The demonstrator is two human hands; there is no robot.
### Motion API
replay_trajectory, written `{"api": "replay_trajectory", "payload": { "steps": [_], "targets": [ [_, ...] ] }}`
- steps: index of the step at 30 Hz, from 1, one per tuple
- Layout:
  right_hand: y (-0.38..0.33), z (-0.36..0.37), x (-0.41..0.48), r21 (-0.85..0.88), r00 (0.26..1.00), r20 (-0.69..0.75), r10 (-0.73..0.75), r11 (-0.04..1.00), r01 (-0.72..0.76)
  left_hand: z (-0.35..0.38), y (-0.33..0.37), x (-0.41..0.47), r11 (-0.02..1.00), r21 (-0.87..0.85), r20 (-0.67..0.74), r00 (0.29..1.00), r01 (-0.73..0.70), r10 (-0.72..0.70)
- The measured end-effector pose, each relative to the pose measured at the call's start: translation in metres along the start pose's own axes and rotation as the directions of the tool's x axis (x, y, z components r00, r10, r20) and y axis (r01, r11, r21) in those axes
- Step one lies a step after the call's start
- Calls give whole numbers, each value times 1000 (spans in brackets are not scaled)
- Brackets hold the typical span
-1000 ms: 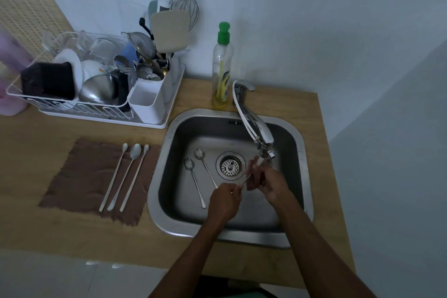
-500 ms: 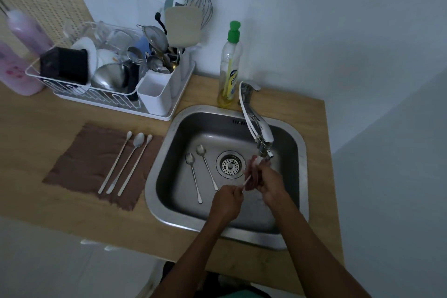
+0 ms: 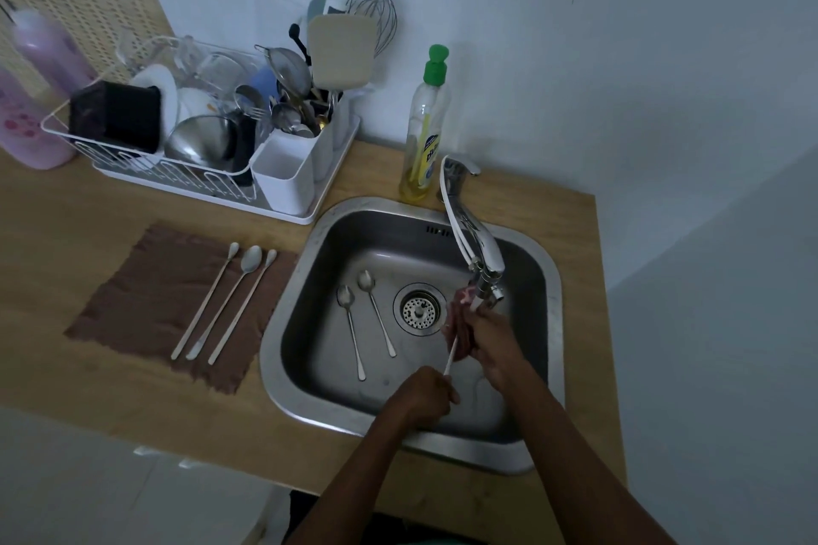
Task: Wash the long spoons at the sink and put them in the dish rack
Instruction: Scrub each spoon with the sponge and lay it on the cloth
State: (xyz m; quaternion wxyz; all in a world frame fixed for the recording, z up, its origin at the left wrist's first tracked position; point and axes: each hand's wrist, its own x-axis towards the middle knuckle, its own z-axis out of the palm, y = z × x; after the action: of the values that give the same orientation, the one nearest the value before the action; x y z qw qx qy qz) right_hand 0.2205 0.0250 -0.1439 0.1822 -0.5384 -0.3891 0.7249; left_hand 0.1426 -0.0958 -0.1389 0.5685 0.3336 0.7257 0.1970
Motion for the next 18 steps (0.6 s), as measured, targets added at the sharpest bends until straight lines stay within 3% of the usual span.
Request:
{"api": "replay_trajectory", "payload": {
  "steps": [4, 5, 7, 9, 12, 18],
  "targets": [
    [0, -4, -3, -180, 999, -29, -20, 984, 15, -3, -6, 7, 997, -65, 93, 995, 33, -27],
    [-2, -5, -4, -228, 999, -28, -34, 973, 27, -10, -10, 11, 998, -56, 52, 998, 36, -33],
    [-5, -7, -6, -312, 998, -17, -56, 949, 48, -28, -13, 26, 997, -73, -193, 981, 2, -17],
    [-7, -8, -9, -382, 997, -13, -74, 922, 63, -47, -1, 42, 979, -158, -428, 903, -126, 47],
    [-6, -9, -10, -445, 994, -6, -112, 890, 97, -63, 34, 63, 937, -172, -456, 868, -304, 198],
    [-4, -13, -10, -439, 992, -2, -125, 891, 112, -62, 50, 99, 957, -46, -483, 845, -287, 230]
  ]
}}
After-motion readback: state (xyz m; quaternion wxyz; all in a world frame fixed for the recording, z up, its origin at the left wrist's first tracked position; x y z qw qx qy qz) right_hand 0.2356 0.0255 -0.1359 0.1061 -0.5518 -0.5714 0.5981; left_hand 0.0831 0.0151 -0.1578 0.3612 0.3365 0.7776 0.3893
